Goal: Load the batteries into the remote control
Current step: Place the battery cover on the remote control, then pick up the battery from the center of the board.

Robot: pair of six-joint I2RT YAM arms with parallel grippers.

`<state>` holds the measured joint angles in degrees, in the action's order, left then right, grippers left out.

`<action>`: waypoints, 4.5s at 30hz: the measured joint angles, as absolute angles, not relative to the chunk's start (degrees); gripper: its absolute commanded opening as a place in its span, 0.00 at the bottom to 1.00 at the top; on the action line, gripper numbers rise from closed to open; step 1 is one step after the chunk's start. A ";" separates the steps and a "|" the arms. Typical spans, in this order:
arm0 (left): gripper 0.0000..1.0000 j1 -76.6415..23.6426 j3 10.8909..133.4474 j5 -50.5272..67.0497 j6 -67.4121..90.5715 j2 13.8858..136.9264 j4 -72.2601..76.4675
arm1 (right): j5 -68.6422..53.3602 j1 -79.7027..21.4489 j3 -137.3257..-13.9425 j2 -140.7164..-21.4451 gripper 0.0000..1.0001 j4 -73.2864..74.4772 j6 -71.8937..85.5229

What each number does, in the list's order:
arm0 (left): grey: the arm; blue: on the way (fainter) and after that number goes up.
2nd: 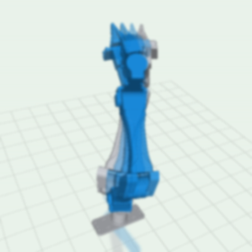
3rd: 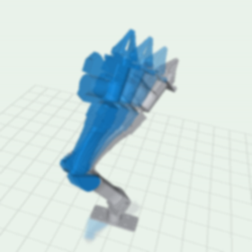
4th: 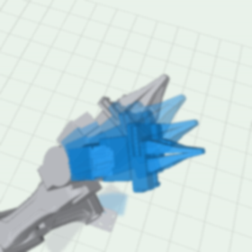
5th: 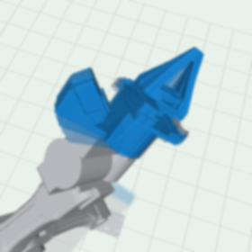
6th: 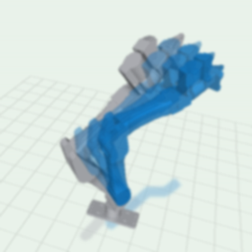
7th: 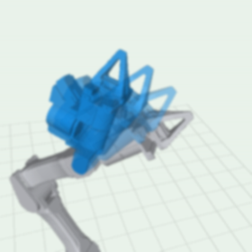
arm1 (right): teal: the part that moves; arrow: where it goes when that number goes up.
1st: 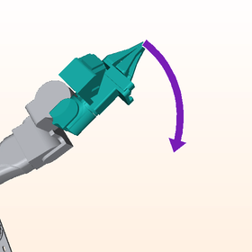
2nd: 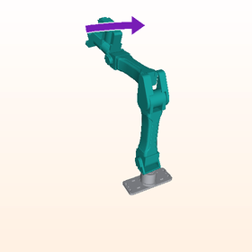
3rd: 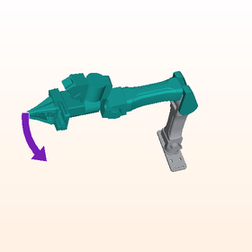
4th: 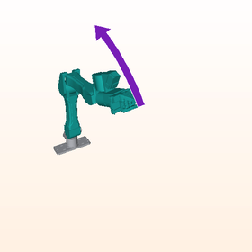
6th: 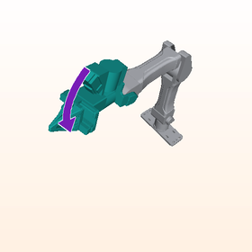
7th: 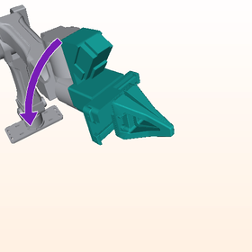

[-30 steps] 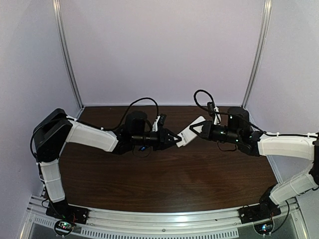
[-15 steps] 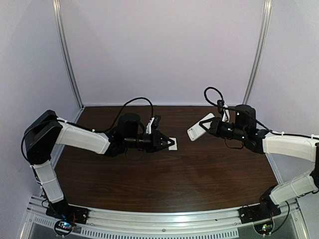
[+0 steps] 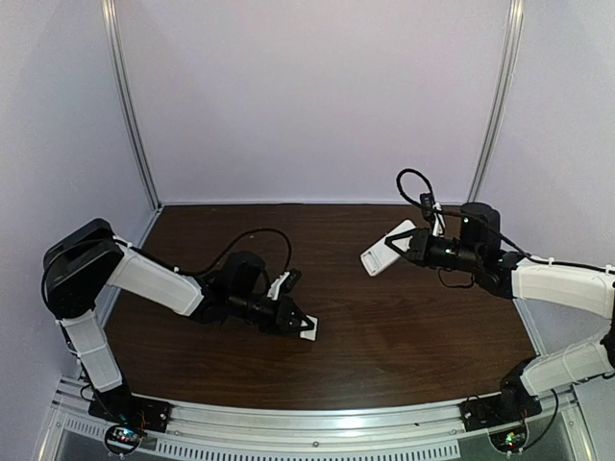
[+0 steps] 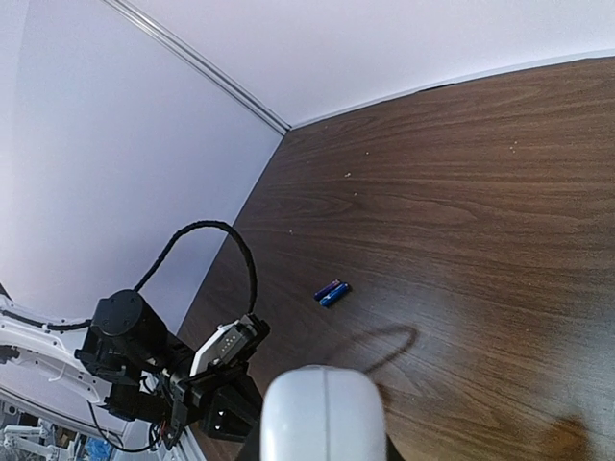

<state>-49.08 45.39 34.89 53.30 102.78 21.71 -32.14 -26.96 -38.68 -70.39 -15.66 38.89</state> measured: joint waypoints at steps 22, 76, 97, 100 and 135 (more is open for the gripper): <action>0.50 -47.40 46.50 33.34 48.49 105.56 12.45 | -37.30 -26.92 -37.98 -70.57 0.00 -16.78 39.00; 0.24 -35.94 81.45 7.88 -0.54 112.53 -34.74 | -52.71 -25.87 -37.50 -74.91 0.00 -22.92 41.74; 0.22 -35.94 82.39 7.14 -4.25 117.12 -33.98 | -53.84 -25.87 -37.45 -75.48 0.00 -22.96 41.56; 0.21 -35.94 83.00 6.55 -4.49 118.10 -33.91 | -54.02 -25.87 -37.45 -75.64 0.00 -22.96 41.56; 0.00 -37.01 81.54 -0.64 -10.48 105.91 -33.85 | -55.51 -25.71 -37.45 -74.32 0.00 -16.51 40.91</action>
